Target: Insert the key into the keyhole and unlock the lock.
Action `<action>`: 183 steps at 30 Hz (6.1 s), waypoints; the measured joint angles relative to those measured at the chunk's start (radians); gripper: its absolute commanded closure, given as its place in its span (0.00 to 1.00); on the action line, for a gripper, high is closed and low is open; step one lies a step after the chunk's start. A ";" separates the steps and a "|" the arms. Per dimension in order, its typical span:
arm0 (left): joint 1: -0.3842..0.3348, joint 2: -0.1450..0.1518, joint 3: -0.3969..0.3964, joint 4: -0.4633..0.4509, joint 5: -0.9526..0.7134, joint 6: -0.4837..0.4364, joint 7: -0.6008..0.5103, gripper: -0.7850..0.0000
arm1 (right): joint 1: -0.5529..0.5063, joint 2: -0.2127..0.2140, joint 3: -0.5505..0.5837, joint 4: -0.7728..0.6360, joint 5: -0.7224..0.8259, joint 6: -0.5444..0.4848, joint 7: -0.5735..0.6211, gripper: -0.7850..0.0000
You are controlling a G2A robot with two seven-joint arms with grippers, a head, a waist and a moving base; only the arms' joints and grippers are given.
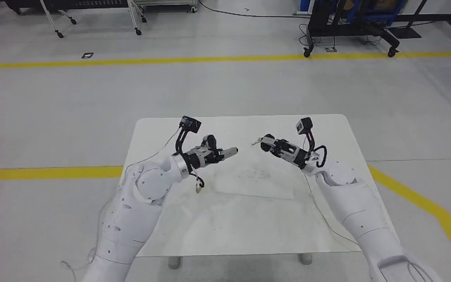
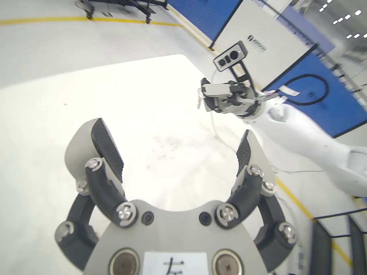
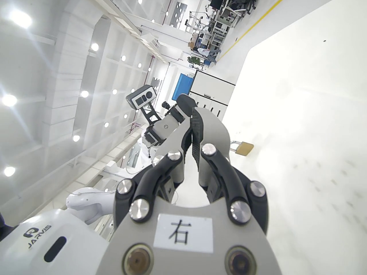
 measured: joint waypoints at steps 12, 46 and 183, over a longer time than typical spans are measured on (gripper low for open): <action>-0.077 -0.010 0.071 0.122 -0.280 -0.034 -0.118 0.20 | 0.072 -0.048 -0.085 0.105 0.191 0.078 0.122 1.00; -0.086 0.008 0.107 0.126 -0.322 0.021 -0.090 0.64 | 0.096 -0.091 -0.101 0.185 0.198 -0.171 0.200 1.00; -0.090 0.143 0.073 0.044 -0.374 0.015 -0.423 1.00 | 0.130 -0.076 -0.104 0.183 0.111 -0.030 0.403 0.73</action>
